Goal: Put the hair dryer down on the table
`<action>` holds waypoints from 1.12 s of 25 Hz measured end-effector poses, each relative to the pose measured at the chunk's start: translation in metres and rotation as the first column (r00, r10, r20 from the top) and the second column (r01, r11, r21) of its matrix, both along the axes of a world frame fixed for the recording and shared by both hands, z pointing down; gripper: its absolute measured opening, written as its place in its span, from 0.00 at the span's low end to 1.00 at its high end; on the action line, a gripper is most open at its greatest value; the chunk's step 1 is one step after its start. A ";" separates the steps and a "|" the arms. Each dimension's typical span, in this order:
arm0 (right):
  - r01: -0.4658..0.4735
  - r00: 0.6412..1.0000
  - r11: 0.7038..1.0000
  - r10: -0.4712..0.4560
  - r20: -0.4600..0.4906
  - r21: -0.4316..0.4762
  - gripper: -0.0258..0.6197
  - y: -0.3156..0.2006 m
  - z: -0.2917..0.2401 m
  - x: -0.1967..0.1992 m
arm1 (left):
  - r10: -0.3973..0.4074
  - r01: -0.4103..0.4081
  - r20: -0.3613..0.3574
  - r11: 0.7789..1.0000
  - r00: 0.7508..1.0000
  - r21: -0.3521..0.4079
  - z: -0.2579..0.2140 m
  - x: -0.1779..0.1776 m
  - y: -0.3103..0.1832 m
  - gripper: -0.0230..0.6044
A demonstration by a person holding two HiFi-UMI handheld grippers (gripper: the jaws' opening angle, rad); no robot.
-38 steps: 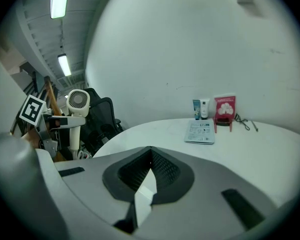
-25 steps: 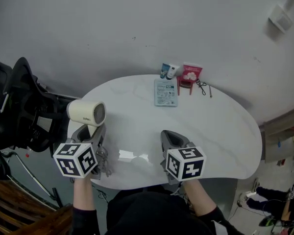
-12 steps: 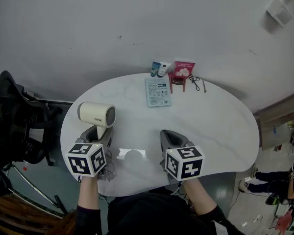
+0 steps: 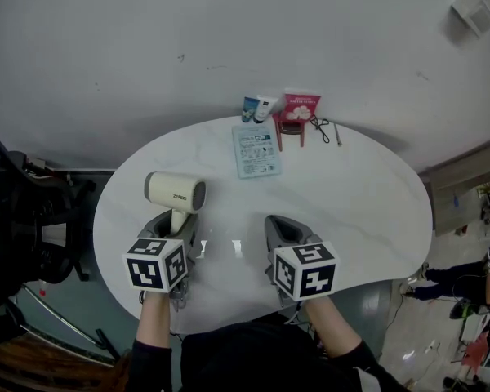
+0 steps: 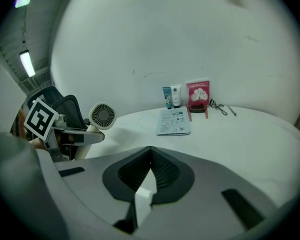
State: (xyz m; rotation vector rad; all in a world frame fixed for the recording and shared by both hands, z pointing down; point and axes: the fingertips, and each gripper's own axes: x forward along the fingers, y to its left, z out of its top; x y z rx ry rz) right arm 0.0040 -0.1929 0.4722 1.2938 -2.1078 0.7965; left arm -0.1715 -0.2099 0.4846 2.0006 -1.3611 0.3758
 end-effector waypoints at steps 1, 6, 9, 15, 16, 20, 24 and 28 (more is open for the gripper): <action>-0.005 1.000 1.000 0.005 -0.002 -0.005 0.04 -0.001 0.002 0.001 | 0.009 -0.009 0.001 1.000 1.000 -0.009 0.004 0.003 -0.001 0.28; -0.030 0.999 0.999 0.030 -0.011 -0.029 0.04 -0.004 0.010 0.007 | 0.048 -0.047 0.012 0.998 0.999 -0.050 0.022 0.016 -0.008 0.28; -0.041 0.999 0.998 0.041 -0.017 -0.043 0.04 -0.006 0.015 0.011 | 0.065 -0.063 0.015 0.996 0.998 -0.069 0.030 0.023 -0.011 0.28; -0.049 0.998 0.996 0.046 -0.034 -0.068 0.04 -0.005 0.027 0.014 | 0.091 -0.088 0.028 0.992 0.995 -0.094 0.042 0.033 -0.012 0.28; -0.049 0.998 0.996 0.046 -0.035 -0.071 0.04 -0.005 0.029 0.015 | 0.094 -0.091 0.030 0.991 0.995 -0.099 0.044 0.034 -0.012 0.28; -0.046 0.998 0.996 0.043 -0.035 -0.077 0.04 -0.007 0.031 0.013 | 0.106 -0.101 0.043 0.987 0.993 -0.122 0.050 0.039 -0.012 0.28; -0.047 0.998 0.996 0.045 -0.033 -0.080 0.04 -0.009 0.033 0.013 | 0.114 -0.105 0.059 0.985 0.992 -0.138 0.055 0.042 -0.012 0.28; -0.047 0.999 0.995 0.045 -0.027 -0.089 0.04 -0.007 0.035 0.012 | 0.121 -0.110 0.072 0.983 0.990 -0.147 0.059 0.046 -0.012 0.28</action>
